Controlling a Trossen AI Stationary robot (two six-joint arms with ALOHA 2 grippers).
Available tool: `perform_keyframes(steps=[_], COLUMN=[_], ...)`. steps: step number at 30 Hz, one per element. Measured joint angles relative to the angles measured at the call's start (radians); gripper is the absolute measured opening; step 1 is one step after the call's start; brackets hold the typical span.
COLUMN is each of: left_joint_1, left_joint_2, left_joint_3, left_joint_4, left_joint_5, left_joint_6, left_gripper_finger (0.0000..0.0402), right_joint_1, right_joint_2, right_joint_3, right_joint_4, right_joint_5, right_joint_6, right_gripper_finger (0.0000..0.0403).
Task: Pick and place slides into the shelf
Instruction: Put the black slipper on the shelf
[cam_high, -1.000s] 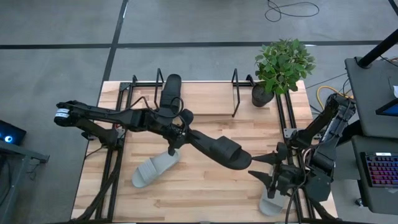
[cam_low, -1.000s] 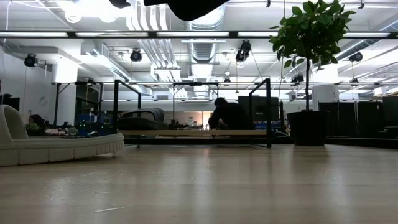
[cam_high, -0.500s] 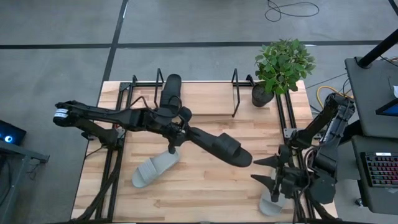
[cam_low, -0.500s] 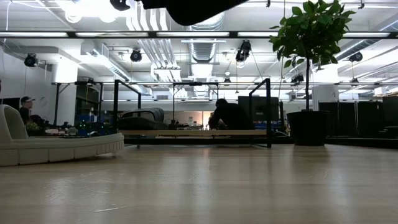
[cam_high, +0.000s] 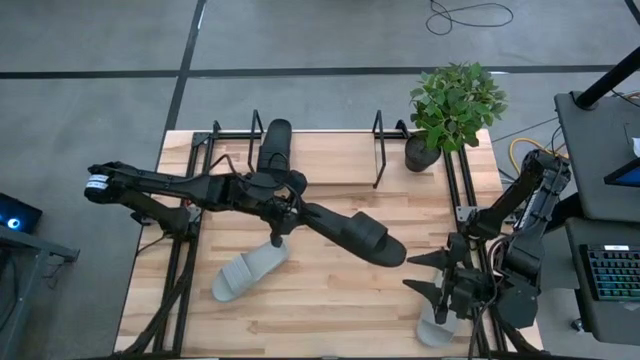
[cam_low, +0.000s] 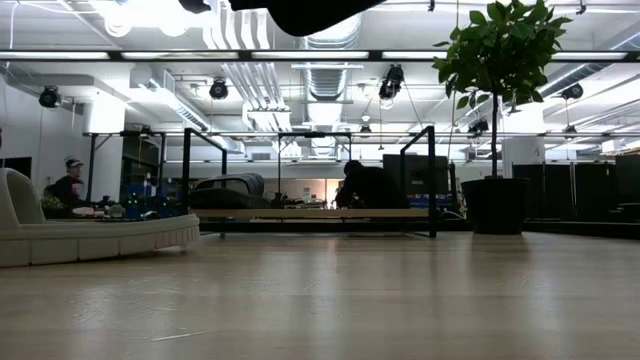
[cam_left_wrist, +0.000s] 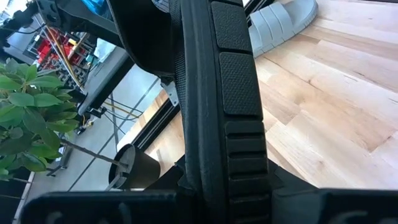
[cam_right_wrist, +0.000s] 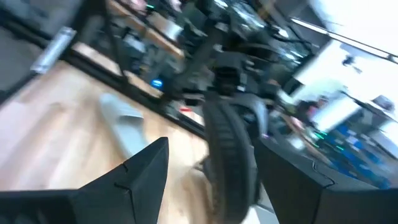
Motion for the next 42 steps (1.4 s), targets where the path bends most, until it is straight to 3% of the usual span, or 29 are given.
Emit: perform_keyframes(steps=[4, 9, 20, 26, 31, 37, 42], left_joint_1=[0.000, 0.000, 0.000, 0.000, 0.000, 0.000, 0.000], left_joint_2=[0.000, 0.000, 0.000, 0.000, 0.000, 0.000, 0.000], left_joint_3=[0.000, 0.000, 0.000, 0.000, 0.000, 0.000, 0.000], left_joint_4=[0.001, 0.001, 0.015, 0.027, 0.027, 0.029, 0.027], left_joint_5=[0.003, 0.005, 0.009, 0.011, 0.011, 0.013, 0.008], left_joint_6=[0.000, 0.000, 0.000, 0.000, 0.001, -0.016, -0.055], left_gripper_finger=[0.0047, 0.0047, 0.0047, 0.0046, 0.0046, 0.0046, 0.0056], right_joint_1=[-0.021, -0.058, -0.169, -0.197, -0.197, -0.197, -0.200], right_joint_2=[-0.002, 0.000, 0.003, 0.003, 0.003, 0.003, 0.004], right_joint_3=[-0.003, -0.021, -0.029, -0.029, -0.029, -0.029, -0.029], right_joint_4=[-0.008, -0.011, -0.011, 0.000, 0.003, 0.001, 0.005], right_joint_5=[0.083, -0.009, -0.033, -0.154, -0.150, -0.162, -0.150], right_joint_6=[0.012, -0.010, 0.040, 0.051, 0.048, 0.050, 0.038], right_gripper_finger=[0.0231, 0.0231, 0.0229, 0.0214, 0.0166, 0.0045, 0.0034])
